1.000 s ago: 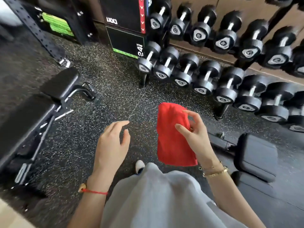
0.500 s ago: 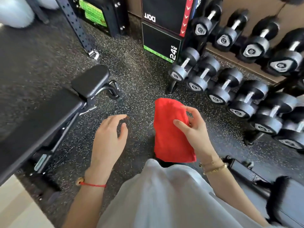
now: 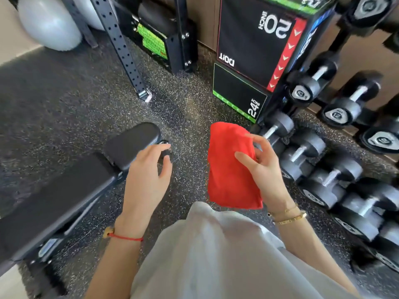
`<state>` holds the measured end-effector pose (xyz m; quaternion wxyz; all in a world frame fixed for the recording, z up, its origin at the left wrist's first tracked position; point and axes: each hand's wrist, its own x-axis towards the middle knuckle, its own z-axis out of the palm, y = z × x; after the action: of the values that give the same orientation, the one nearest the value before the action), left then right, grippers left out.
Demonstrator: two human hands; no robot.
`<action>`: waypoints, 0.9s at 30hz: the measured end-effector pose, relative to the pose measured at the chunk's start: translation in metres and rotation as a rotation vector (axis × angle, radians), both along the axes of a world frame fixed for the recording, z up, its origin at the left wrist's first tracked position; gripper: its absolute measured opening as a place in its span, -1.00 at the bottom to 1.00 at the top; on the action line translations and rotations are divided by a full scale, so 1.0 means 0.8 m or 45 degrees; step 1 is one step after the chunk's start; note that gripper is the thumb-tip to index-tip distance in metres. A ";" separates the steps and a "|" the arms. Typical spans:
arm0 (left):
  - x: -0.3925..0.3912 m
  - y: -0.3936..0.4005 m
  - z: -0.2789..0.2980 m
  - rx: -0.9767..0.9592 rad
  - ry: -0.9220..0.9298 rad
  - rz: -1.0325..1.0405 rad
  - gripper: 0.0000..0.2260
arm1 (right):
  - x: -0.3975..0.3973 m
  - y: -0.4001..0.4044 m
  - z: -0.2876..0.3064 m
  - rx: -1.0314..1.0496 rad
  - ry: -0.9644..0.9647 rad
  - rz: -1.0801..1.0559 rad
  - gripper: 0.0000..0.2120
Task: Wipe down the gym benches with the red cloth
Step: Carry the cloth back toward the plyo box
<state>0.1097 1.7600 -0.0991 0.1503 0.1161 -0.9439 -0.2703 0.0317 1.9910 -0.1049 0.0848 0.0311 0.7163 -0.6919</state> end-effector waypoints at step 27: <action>-0.731 -0.186 0.019 -0.053 -0.083 -0.280 -0.74 | -0.674 -0.189 0.009 -0.064 0.042 -0.245 -0.64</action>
<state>-0.4749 1.6110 -0.0837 0.0912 0.0175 -0.9607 -0.2615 -0.5075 1.8400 -0.0979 0.0068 0.0863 0.6936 -0.7152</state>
